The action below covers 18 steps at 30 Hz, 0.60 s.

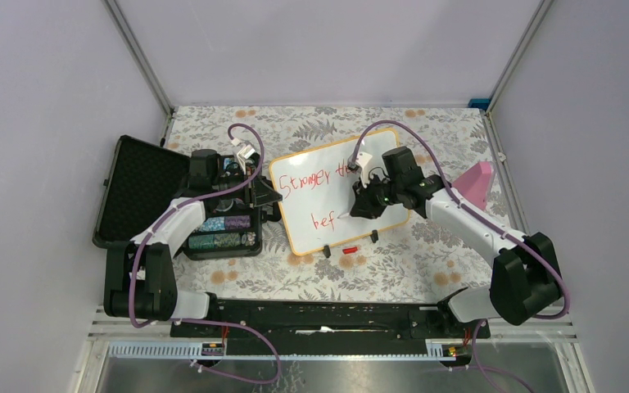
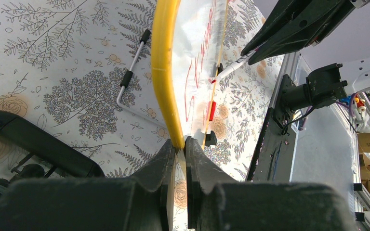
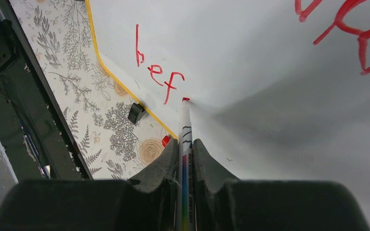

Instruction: Write a sentence on the whiteboard

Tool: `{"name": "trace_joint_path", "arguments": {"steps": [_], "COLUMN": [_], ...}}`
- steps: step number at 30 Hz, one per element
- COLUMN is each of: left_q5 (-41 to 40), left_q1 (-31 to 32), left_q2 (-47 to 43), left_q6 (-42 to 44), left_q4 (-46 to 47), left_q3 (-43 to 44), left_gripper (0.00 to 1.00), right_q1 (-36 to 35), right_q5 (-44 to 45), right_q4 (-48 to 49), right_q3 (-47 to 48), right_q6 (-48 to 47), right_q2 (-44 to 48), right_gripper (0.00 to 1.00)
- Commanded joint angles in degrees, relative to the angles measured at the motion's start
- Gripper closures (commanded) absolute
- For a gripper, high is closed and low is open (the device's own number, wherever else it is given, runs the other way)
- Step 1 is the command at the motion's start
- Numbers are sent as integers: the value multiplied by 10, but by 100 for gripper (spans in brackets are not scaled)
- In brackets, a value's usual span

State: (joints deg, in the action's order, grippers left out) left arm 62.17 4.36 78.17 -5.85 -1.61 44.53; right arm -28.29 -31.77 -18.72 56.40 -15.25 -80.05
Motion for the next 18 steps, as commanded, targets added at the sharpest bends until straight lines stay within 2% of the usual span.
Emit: {"name": "trace_joint_path", "arguments": {"steps": [1, 18], "left_q5": [-16, -16], "left_q1": [2, 2], "left_q2": [3, 4], "left_q6": [37, 36], "left_q4": [2, 1], "left_q3": [13, 14], "left_gripper": [100, 100], "right_q1": [-10, -11], "right_q5": [1, 18], "right_q4": [22, 13], "right_q3": [21, -7], "right_q6": [-2, -17], "right_q2": [-11, 4], "right_gripper": [100, 100]}}
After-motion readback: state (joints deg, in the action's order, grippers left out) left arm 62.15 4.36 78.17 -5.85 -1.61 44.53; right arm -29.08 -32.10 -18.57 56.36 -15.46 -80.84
